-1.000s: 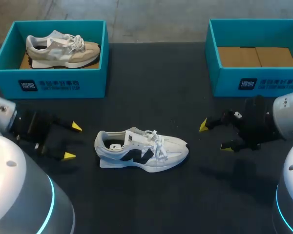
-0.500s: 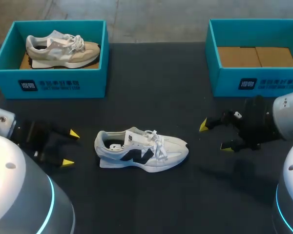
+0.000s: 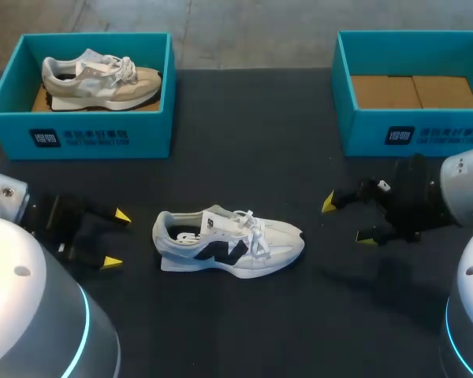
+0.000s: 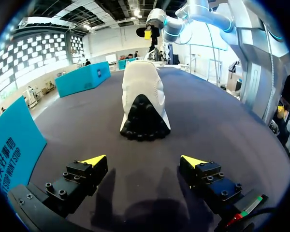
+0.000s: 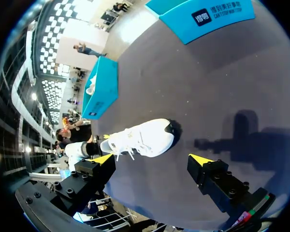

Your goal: Take the shoe out of the shoebox, open the shoe tongue, remove and reinsert the insole, then place the shoe into the shoebox

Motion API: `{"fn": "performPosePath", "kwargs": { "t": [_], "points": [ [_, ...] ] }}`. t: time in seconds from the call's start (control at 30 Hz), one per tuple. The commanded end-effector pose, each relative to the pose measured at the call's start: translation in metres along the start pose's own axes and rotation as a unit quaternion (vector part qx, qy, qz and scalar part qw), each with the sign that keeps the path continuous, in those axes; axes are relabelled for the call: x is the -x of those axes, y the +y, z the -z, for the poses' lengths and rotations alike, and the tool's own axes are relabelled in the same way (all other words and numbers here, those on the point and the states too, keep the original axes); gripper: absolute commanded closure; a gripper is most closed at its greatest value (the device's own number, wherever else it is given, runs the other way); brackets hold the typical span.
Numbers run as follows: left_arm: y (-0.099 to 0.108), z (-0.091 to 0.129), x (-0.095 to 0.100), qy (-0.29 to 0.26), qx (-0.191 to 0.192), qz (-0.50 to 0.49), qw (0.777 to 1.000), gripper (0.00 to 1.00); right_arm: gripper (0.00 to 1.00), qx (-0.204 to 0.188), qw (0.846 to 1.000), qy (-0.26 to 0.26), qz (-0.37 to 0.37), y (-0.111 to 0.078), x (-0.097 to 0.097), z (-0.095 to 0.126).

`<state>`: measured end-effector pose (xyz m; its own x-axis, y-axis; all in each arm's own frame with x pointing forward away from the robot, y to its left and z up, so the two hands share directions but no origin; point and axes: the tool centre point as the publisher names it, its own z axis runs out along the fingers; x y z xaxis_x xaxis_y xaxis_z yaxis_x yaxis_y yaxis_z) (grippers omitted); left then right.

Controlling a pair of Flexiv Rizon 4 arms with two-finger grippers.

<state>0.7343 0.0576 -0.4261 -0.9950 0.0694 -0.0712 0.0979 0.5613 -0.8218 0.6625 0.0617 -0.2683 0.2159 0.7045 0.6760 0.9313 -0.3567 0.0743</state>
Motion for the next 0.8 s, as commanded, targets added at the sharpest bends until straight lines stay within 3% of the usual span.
{"fn": "performPosePath", "kwargs": {
  "t": [0.03, 0.67, 0.8],
  "points": [
    [0.0, -0.0003, -0.0005, -0.001, 0.001, 0.0, 1.0, 0.0, 0.0, 0.001, 1.0, -0.002, -0.001, -0.0016, -0.0012, 0.0002],
    [0.0, -0.0003, -0.0005, -0.001, 0.001, 0.0, 1.0, 0.0, 0.0, 0.001, 1.0, -0.002, -0.001, -0.0016, -0.0012, 0.0002],
    [-0.0041, -0.0016, -0.002, 0.0, -0.035, 0.01, 0.999, 0.0, 0.0, 0.001, 1.0, -0.002, -0.001, -0.0016, -0.0012, 0.0002]
  ]
}}
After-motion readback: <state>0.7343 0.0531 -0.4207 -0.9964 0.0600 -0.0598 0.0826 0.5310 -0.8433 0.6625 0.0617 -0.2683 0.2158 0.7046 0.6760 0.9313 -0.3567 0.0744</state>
